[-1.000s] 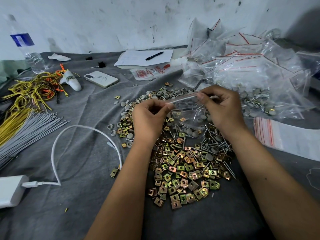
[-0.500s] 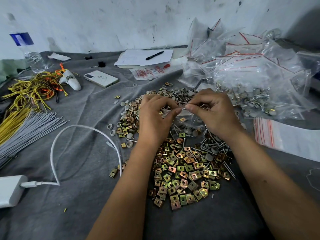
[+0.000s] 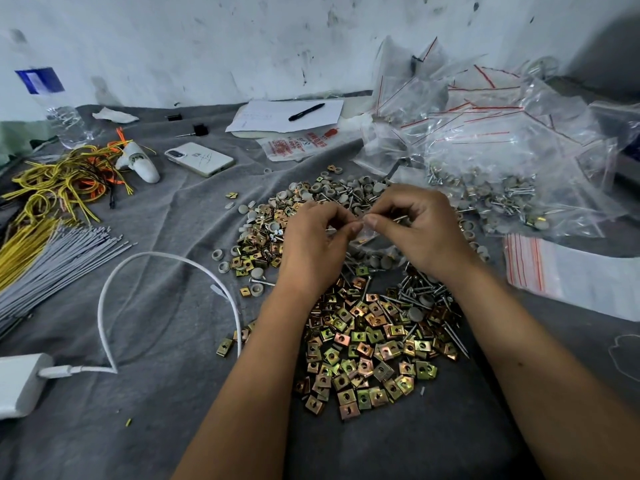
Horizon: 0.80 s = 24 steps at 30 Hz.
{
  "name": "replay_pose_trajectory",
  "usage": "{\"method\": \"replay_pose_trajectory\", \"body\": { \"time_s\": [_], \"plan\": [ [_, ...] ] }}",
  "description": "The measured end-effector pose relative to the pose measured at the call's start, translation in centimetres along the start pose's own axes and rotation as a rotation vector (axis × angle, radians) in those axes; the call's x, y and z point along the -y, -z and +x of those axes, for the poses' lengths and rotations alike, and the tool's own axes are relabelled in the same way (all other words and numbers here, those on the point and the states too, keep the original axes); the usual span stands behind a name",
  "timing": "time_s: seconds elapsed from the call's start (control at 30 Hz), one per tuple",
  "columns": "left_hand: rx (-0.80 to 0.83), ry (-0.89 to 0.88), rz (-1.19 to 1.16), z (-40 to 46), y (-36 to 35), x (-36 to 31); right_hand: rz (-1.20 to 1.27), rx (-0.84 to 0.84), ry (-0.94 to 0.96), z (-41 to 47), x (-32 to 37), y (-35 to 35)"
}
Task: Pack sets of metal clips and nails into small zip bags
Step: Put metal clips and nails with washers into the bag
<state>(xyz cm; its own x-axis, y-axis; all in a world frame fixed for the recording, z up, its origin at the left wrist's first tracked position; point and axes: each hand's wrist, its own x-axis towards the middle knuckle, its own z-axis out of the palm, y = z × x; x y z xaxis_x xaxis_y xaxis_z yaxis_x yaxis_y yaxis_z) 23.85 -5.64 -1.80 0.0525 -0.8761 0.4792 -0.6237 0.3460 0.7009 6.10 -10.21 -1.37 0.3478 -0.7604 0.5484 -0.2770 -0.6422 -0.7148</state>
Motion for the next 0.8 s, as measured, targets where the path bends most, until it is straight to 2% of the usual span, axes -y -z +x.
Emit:
{"method": "replay_pose_trajectory", "body": {
  "time_s": [0.2,0.27,0.47,0.53,0.7,0.8],
  "plan": [
    [-0.047,0.115,-0.089,-0.1,0.2,0.6,0.067,-0.165,-0.121,-0.2,0.2,0.8],
    [-0.1,0.118,-0.113,-0.2,0.4,0.5,0.064,-0.152,-0.149,-0.3,0.4,0.7],
    [-0.088,0.17,-0.384,-0.3,1.3,-0.5,0.138,0.028,-0.124,-0.5,0.9,0.7],
    [-0.083,0.179,-0.399,-0.5,1.6,-1.0,0.084,-0.016,-0.117,-0.6,0.9,0.6],
    [-0.047,0.208,-0.446,0.2,3.3,-2.1,0.144,-0.111,-0.162,-0.5,0.9,1.0],
    [-0.036,0.251,-0.356,1.3,4.0,-2.4,0.147,-0.146,-0.173,-0.4,0.9,1.5]
  ]
}}
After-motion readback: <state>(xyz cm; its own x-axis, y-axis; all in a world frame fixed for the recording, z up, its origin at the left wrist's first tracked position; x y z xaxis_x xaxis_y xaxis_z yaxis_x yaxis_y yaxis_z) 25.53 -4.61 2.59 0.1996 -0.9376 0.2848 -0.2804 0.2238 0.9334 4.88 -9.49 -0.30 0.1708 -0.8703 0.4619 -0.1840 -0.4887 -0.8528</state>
